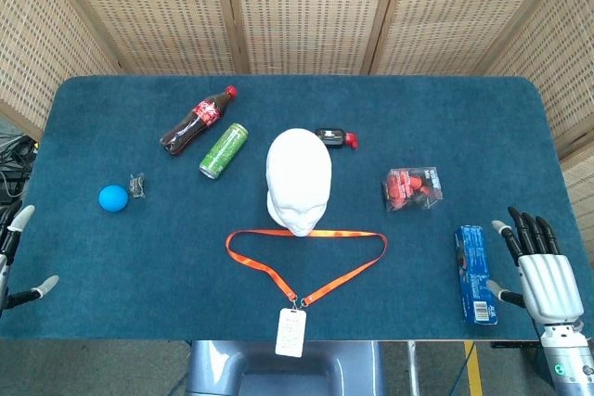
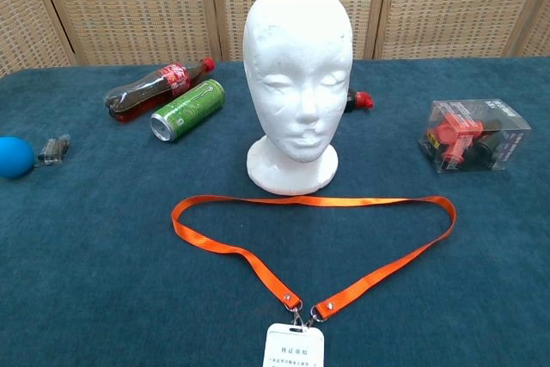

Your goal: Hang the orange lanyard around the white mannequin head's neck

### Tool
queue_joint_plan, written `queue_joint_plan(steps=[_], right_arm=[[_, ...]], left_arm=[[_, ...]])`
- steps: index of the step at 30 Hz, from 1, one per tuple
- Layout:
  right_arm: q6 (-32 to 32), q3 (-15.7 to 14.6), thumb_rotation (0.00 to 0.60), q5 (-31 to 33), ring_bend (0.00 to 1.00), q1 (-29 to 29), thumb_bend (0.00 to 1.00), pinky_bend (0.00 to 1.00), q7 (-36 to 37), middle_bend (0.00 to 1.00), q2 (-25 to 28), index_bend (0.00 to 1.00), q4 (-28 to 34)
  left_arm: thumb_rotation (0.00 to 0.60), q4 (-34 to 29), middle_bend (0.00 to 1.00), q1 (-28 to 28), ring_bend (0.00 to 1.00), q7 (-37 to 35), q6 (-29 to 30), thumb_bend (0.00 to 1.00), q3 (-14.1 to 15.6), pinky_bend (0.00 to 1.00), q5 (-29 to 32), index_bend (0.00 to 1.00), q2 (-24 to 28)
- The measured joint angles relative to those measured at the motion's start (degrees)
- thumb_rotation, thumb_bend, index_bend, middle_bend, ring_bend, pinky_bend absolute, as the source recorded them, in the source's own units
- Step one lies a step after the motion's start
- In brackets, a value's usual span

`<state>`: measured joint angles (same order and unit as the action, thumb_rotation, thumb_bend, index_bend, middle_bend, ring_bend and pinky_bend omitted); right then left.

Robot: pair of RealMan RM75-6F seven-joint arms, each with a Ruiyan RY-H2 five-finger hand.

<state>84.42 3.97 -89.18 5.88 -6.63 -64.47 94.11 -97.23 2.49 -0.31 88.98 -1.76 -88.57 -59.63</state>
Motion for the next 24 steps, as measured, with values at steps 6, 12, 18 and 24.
queue_joint_plan(steps=[6, 12, 18, 24], right_arm=[[-8.75, 1.12, 0.6, 0.55, 0.0, 5.69, 0.13, 0.0, -2.26, 0.0, 0.47, 0.4, 1.35], [-19.87, 3.43, 0.6, 2.95, 0.0, 14.05, 0.3, 0.0, -4.59, 0.0, -0.58, 0.44, 1.9], [-28.3, 5.62, 0.6, 9.74, 0.0, 20.85, 0.37, 0.0, -9.89, 0.0, -4.51, 0.46, 0.9], [-31.35, 6.25, 0.6, 14.5, 0.0, 24.43, 0.42, 0.0, -17.68, 0.0, -10.59, 0.48, -1.56]], left_arm=[[0.6, -0.34, 0.0, 0.9, 0.0, 0.43, -1.79, 0.0, -0.54, 0.0, 1.44, 0.0, -0.16], [0.6, -0.03, 0.0, 1.67, 0.0, 0.63, -3.69, 0.0, -1.02, 0.0, 3.28, 0.0, -0.44], [0.6, 0.4, 0.0, 2.61, 0.0, 1.12, -5.62, 0.0, -1.43, 0.0, 4.89, 0.0, -0.93], [0.6, 0.31, 0.0, 3.13, 0.0, 1.87, -6.56, 0.0, -1.48, 0.0, 5.42, 0.0, -1.32]])
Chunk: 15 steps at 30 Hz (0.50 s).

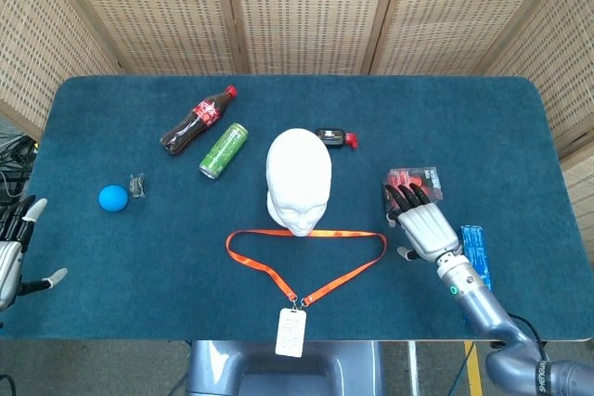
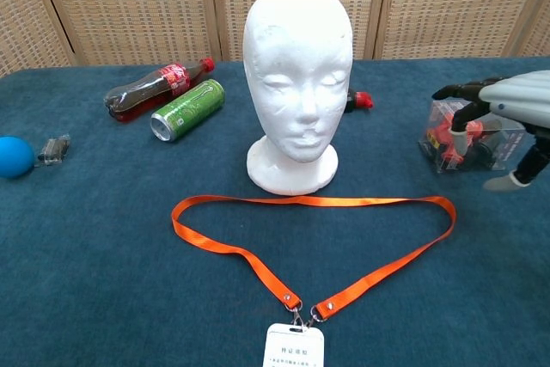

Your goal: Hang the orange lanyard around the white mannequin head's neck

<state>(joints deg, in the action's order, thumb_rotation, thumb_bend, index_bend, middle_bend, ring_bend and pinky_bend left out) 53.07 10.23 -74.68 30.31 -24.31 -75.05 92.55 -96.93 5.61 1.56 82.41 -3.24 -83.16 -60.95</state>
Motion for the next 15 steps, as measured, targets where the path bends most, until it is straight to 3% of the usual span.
queue_joint_plan(steps=[10, 15], right_arm=[[-1.17, -0.63, 0.6, 5.95, 0.0, 4.95, 0.48, 0.0, -11.11, 0.0, -11.6, 0.49, -10.04], [-1.24, -1.31, 0.6, 9.47, 0.0, 6.6, 0.48, 0.0, -15.13, 0.0, -14.23, 0.5, -12.38]], left_arm=[[0.6, 0.45, 0.0, 0.32, 0.0, -0.37, -0.67, 0.0, -0.19, 0.0, 1.02, 0.0, -0.08], [0.6, 0.63, 0.0, 0.43, 0.0, -0.77, -0.77, 0.0, -0.33, 0.0, 1.32, 0.0, -0.05]])
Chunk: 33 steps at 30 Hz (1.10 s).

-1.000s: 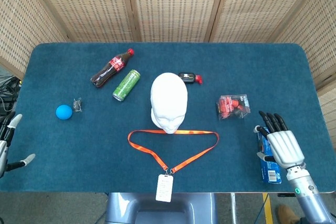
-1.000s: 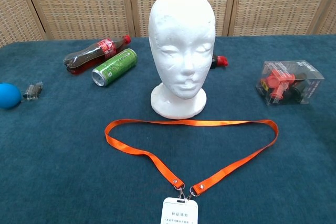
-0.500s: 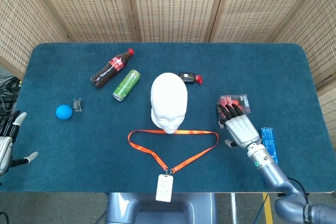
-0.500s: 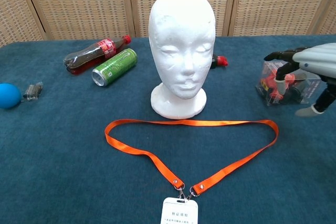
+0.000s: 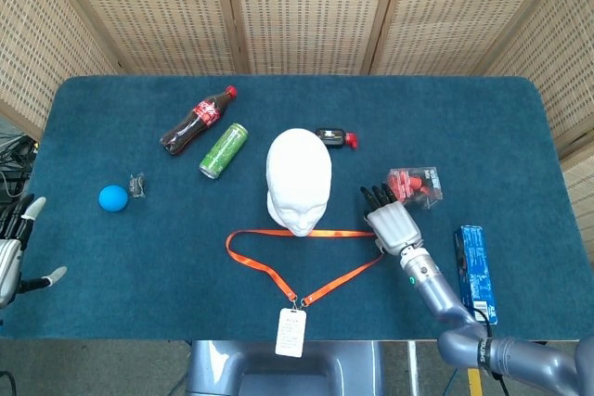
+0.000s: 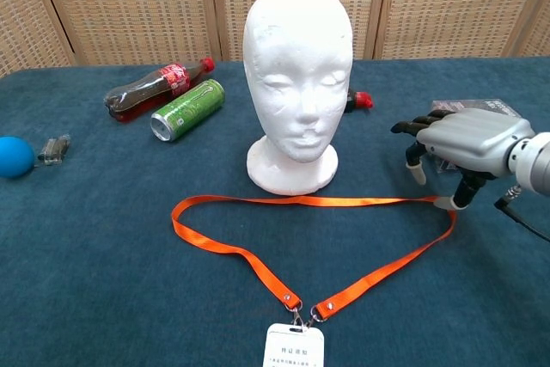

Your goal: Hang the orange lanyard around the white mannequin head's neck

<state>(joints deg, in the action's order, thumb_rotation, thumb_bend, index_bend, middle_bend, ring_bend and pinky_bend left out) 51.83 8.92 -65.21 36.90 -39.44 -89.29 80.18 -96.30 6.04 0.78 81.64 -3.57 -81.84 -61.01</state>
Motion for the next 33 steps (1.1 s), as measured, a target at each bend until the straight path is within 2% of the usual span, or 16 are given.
queue_joint_plan(steps=[14, 22, 27, 33], right_arm=[[1.3, -2.43, 0.6, 2.59, 0.0, 1.67, 0.51, 0.0, -4.52, 0.0, -1.72, 0.52, -1.74], [1.9, -3.57, 0.6, 3.31, 0.0, 2.27, 0.6, 0.0, -5.87, 0.0, -3.22, 0.55, -3.33], [2.34, -4.1, 0.6, 2.91, 0.0, 2.4, 0.68, 0.0, -5.63, 0.0, -3.99, 0.6, -4.38], [3.23, -4.4, 0.6, 1.01, 0.0, 2.08, 0.68, 0.0, -2.61, 0.0, -3.96, 0.63, -4.47]], left_arm=[[0.6, 0.08, 0.0, 0.22, 0.0, -0.35, -0.27, 0.0, 0.04, 0.0, 0.21, 0.0, 0.07], [0.6, 0.19, 0.0, 0.23, 0.0, -0.56, -0.23, 0.0, 0.06, 0.0, 0.27, 0.0, 0.07], [0.6, 0.19, 0.0, 0.3, 0.0, -0.57, -0.28, 0.0, 0.09, 0.0, 0.25, 0.0, 0.07], [0.6, 0.3, 0.0, 0.36, 0.0, -0.49, -0.43, 0.0, 0.19, 0.0, 0.25, 0.0, -0.02]])
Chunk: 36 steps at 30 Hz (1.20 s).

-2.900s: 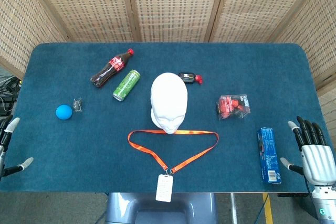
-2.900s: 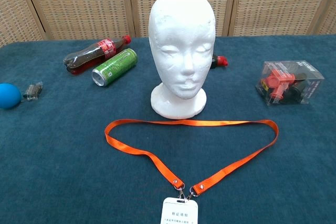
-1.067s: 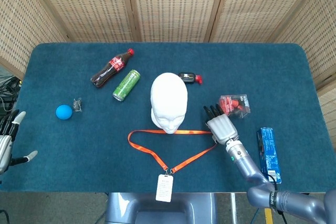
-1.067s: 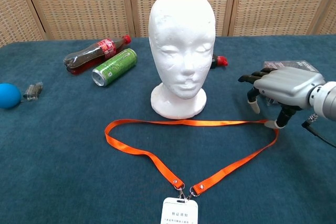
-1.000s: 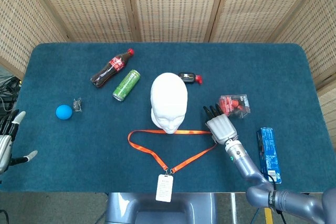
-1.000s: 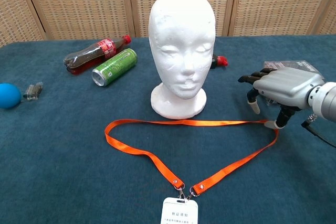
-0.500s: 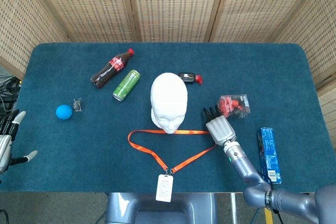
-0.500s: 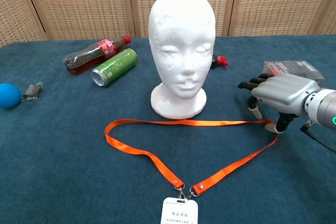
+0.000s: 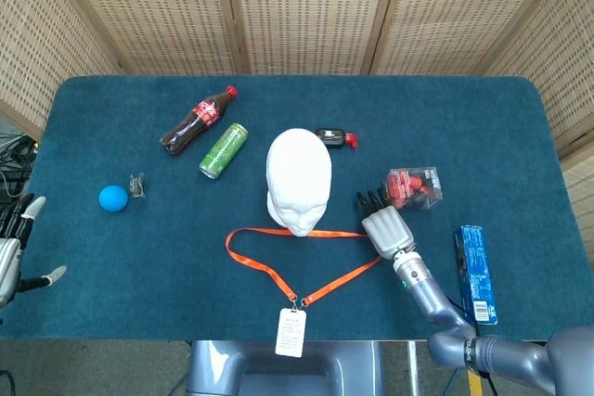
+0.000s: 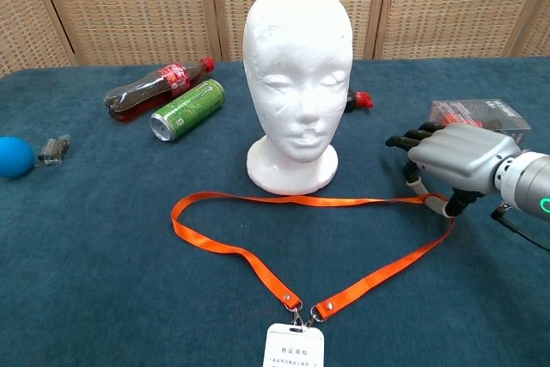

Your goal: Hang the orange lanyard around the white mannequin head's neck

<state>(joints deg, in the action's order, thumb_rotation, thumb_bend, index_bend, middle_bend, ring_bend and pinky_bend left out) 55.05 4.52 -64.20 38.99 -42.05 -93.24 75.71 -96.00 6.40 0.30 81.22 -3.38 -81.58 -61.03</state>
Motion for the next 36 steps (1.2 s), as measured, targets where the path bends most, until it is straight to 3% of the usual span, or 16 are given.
queue_joint_plan(steps=[16, 19, 24, 32, 36], right_arm=[[2.18, -0.33, 0.6, -4.62, 0.0, -2.21, 0.68, 0.0, 11.18, 0.0, 4.86, 0.66, 5.73], [2.22, -0.37, 0.6, -5.51, 0.0, -2.67, 0.68, 0.0, 13.95, 0.0, 6.05, 0.66, 6.89], [2.22, -0.4, 0.6, -7.27, 0.0, -2.99, 0.68, 0.0, 17.1, 0.0, 7.19, 0.66, 7.5], [1.65, -0.17, 0.6, -8.95, 0.0, -2.93, 0.68, 0.0, 20.53, 0.0, 8.72, 0.66, 6.88], [1.34, -0.01, 0.6, -9.19, 0.0, -2.8, 0.68, 0.0, 20.96, 0.0, 9.15, 0.67, 6.55]], left_arm=[[0.6, -0.26, 0.0, 3.34, 0.0, 3.72, -2.95, 0.0, -0.03, 0.0, -2.3, 0.0, -3.34], [0.6, -0.65, 0.0, 5.9, 0.0, 6.46, -5.65, 0.01, -0.6, 0.0, -2.71, 0.1, -5.07], [0.6, 0.11, 0.0, 12.01, 0.0, 11.03, -12.15, 0.18, -2.52, 0.0, -2.26, 0.23, -10.31], [0.6, 9.25, 0.0, 23.95, 0.0, 13.11, -24.87, 0.23, -6.08, 0.0, 1.24, 0.35, -22.6], [0.6, 14.26, 0.0, 27.97, 0.0, 13.91, -28.13, 0.3, -7.05, 0.0, 2.88, 0.4, -27.5]])
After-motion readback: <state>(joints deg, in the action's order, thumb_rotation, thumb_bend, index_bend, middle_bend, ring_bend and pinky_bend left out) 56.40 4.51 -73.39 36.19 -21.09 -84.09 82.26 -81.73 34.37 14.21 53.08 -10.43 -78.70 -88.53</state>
